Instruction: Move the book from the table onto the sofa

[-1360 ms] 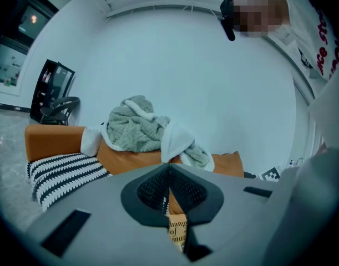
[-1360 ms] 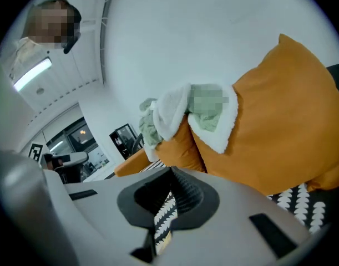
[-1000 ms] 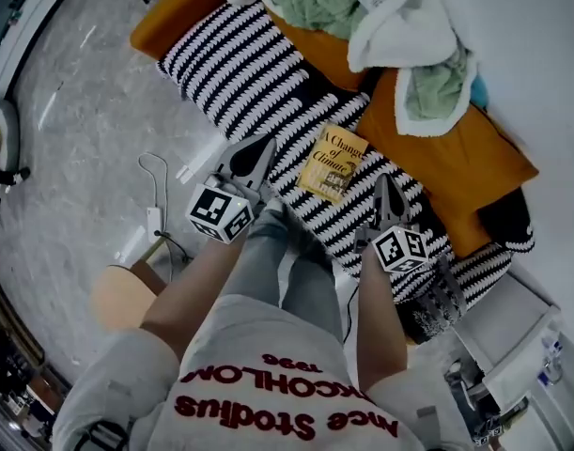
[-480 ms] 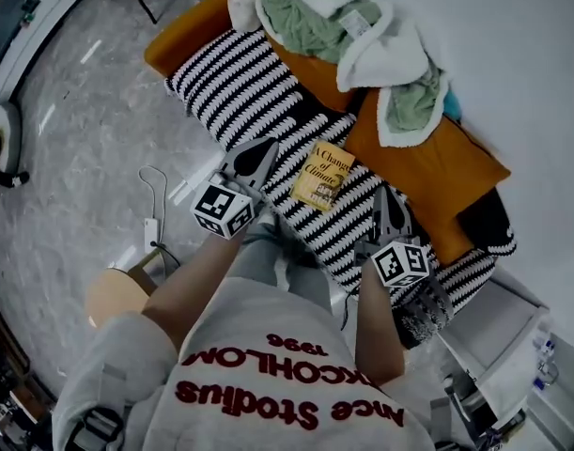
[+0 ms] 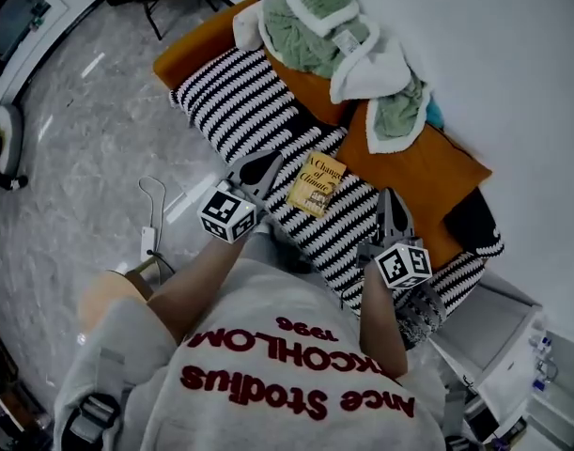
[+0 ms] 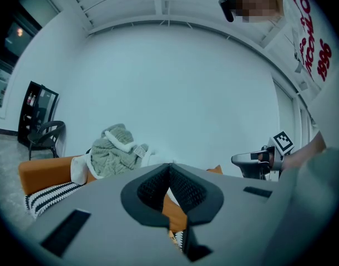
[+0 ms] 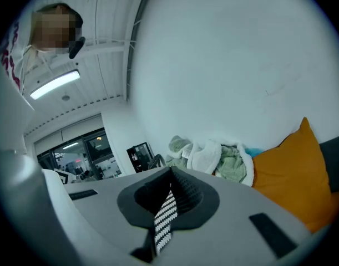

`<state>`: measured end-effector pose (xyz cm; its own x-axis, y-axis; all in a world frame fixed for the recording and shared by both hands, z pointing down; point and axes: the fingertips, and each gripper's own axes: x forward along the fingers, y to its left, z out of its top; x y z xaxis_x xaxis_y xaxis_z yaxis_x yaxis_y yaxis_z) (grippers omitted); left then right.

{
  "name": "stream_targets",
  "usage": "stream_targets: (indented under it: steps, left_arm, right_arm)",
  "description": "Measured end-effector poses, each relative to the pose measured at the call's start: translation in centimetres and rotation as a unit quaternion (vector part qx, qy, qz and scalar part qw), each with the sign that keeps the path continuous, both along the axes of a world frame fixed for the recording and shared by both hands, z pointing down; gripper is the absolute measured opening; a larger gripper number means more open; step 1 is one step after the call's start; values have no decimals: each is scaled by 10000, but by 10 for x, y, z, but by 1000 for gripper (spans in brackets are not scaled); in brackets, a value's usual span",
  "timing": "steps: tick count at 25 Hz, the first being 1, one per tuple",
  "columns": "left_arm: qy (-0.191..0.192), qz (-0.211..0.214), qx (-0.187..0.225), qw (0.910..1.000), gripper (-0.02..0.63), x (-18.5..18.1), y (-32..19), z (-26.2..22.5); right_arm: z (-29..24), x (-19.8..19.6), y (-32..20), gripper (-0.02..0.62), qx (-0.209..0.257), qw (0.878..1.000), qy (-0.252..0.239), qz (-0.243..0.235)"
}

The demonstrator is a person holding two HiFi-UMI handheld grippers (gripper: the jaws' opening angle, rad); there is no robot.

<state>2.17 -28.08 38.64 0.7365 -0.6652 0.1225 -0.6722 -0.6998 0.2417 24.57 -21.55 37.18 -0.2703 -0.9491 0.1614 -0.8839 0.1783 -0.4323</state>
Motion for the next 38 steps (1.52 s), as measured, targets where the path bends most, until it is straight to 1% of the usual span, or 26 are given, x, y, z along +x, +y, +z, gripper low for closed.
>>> stream_targets:
  steps: [7, 13, 18, 28, 38]
  left_arm:
    - [114, -37, 288, 9995, 17, -6, 7, -30]
    - [138, -48, 482, 9987, 17, -7, 15, -49]
    - [119, -136, 668, 9976, 17, -11, 18, -61]
    - [199, -179, 775, 9966, 17, -16, 19, -76]
    - [106, -312, 805, 9962, 17, -18, 32, -78]
  right_arm:
    - [-25, 0, 13, 26, 273, 9996, 90, -35]
    - [-41, -4, 21, 26, 486, 9987, 111, -54]
    - [-52, -2, 25, 26, 621, 9979, 149, -46]
    - [-72, -1, 27, 26, 843, 9962, 207, -45]
    - [-82, -4, 33, 26, 933, 9953, 180, -181]
